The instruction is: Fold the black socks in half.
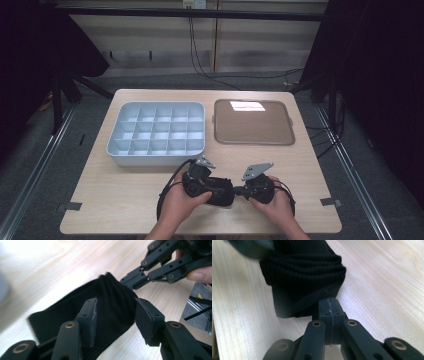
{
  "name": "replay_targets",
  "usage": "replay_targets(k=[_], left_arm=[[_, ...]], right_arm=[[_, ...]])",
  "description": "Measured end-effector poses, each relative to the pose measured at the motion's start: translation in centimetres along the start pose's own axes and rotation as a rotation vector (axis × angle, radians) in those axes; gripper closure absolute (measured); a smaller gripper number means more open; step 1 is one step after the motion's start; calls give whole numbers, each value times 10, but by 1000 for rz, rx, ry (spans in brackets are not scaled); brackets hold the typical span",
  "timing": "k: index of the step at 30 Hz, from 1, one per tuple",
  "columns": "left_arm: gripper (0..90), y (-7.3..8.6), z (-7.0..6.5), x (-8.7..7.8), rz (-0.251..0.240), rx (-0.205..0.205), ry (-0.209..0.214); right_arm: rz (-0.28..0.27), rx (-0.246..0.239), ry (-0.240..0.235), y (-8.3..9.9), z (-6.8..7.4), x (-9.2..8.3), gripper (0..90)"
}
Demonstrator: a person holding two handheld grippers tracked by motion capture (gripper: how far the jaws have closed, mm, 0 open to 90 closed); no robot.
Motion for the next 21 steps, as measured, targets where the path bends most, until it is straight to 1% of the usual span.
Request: replay_targets(k=[1, 2, 3, 4, 5, 8, 10, 12, 14, 17, 19, 21], left_arm=[[513, 0, 3, -4, 2, 6, -8], [502, 0, 6, -8, -8, 1, -15], [484, 1, 8, -11, -6, 3, -21], [475, 0, 10, -14, -18, -7, -23], [468, 0, 12, -18, -25, -9, -28], [451, 2, 21, -26, -33, -18, -52], [442, 4, 29, -28, -37, -38, -69], [439, 9, 37, -29, -16, -53, -87], [439, 15, 43, -29, 9, -76, -96], [440, 22, 52, -27, 37, -99, -112], [444, 27, 57, -24, 54, -118, -125], [444, 31, 59, -20, 70, -129, -125]], right_arm=[[0, 2, -4, 0, 0, 0, 900], [0, 2, -4, 0, 0, 0, 900], [-2, -1, -3, 0, 0, 0, 900], [-1, 0, -3, 0, 0, 0, 900], [-4, 5, -2, 0, 1, 1, 900], [1, 7, -2, 0, 0, 0, 900], [0, 8, -2, 0, 0, -1, 900], [-3, 6, -2, 0, 0, -1, 900], [-4, 7, -3, 0, -1, -1, 900], [-5, 10, -1, 0, -1, -1, 900], [-4, 8, -2, 0, -2, -1, 900], [-4, 8, -1, 0, -2, -2, 900]])
Point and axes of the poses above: each handheld gripper's, and its own axes: x roughly forward along the jaws, y roughly out of its underside, z roughly to its left, the point moved 7 cm from there along x, roughly forward along the jaws, and after that the axes turned 5 degrees about z, right-handed, at the moved point
